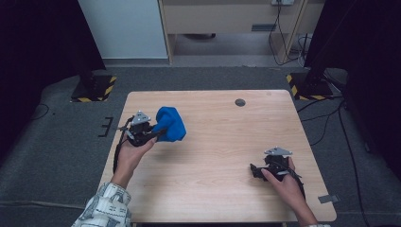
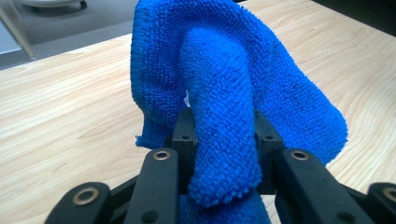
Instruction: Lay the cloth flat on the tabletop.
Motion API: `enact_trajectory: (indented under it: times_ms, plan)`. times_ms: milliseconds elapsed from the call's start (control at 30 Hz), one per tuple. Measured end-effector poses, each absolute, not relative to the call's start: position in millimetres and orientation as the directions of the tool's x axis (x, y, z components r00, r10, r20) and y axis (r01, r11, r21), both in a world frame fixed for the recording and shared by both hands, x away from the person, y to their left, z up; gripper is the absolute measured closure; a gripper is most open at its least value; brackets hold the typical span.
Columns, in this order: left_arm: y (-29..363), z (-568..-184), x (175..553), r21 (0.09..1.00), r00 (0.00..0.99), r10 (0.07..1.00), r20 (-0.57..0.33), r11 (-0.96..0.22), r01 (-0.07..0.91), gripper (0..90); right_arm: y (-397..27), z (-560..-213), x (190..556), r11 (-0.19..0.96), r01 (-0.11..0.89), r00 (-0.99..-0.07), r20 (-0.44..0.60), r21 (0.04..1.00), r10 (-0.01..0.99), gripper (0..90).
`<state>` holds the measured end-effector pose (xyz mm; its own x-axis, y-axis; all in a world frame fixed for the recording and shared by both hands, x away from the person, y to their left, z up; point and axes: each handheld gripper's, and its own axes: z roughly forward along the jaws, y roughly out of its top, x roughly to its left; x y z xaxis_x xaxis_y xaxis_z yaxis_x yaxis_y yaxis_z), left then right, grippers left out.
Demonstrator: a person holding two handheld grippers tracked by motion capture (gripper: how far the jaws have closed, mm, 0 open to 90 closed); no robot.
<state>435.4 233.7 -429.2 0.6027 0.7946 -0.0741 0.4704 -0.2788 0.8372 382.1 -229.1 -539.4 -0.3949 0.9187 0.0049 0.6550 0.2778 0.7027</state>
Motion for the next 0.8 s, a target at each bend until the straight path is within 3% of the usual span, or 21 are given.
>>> enact_trajectory:
  times_ms: [800]
  plan:
    - [175.2, -433.2, 446.1, 0.816, 0.681, 0.729, -0.065, -0.354, 0.457, 68.8, -229.2, -539.2, 382.4, 0.279, 0.656, -0.398, 0.007, 0.701, 0.917, 0.5]
